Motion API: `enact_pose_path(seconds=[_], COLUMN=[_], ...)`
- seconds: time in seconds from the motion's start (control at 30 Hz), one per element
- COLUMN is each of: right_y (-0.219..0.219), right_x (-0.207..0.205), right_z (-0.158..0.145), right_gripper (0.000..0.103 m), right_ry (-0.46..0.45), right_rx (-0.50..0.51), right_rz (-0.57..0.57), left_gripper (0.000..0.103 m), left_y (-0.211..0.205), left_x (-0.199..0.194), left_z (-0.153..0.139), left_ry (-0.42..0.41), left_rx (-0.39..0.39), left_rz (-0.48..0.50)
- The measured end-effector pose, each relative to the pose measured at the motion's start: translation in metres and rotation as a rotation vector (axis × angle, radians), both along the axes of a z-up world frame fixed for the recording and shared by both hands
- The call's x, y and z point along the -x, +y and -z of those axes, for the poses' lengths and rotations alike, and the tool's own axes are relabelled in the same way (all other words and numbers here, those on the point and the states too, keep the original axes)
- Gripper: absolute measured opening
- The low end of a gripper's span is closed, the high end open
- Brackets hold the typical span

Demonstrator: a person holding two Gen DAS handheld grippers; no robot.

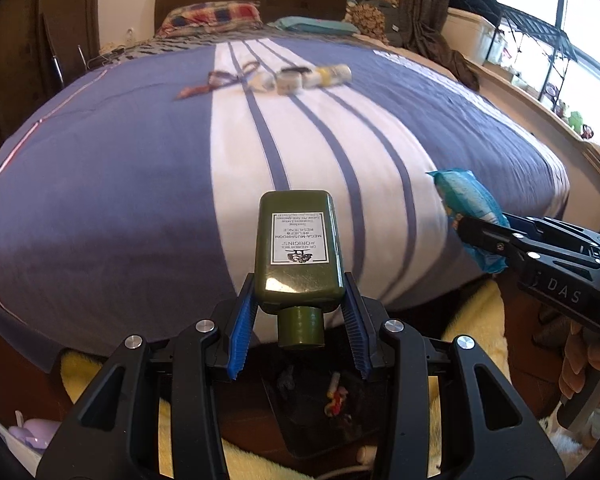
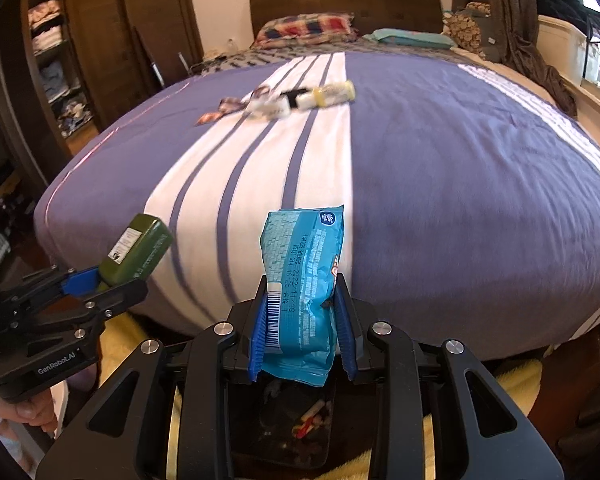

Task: Collect trash
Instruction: 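Carry the green bottle and snack packet down over the black bin, then open both tools to drop the bottle and packet into the bin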

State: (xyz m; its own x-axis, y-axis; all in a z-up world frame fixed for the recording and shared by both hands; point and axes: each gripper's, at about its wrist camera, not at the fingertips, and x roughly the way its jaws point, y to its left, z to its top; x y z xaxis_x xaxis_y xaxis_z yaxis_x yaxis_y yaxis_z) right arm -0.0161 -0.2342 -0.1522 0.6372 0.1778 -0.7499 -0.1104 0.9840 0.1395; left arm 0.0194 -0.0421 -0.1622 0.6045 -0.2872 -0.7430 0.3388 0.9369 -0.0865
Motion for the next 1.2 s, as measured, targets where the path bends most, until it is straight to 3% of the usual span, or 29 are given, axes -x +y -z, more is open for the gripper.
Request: enact_pose_path(seconds=[0.63, 1.2], right_y=[0.015, 0.023], right_x=[0.022, 0.004], right_z=[0.088, 0.164], right_gripper=[0.031, 0.031], right_ry=[0.25, 0.498], right_rx=[-0.016, -0.075], right_rz=[-0.046, -0.049], left_gripper=[0.039, 0.039], left_y=[-0.001, -0.016], left_x=[0.025, 0.005], left_z=[0.118, 0.188], left_ry=[0.308, 0.523], left_rx=[-0.049, -0.069], left_rz=[0.033, 0.068])
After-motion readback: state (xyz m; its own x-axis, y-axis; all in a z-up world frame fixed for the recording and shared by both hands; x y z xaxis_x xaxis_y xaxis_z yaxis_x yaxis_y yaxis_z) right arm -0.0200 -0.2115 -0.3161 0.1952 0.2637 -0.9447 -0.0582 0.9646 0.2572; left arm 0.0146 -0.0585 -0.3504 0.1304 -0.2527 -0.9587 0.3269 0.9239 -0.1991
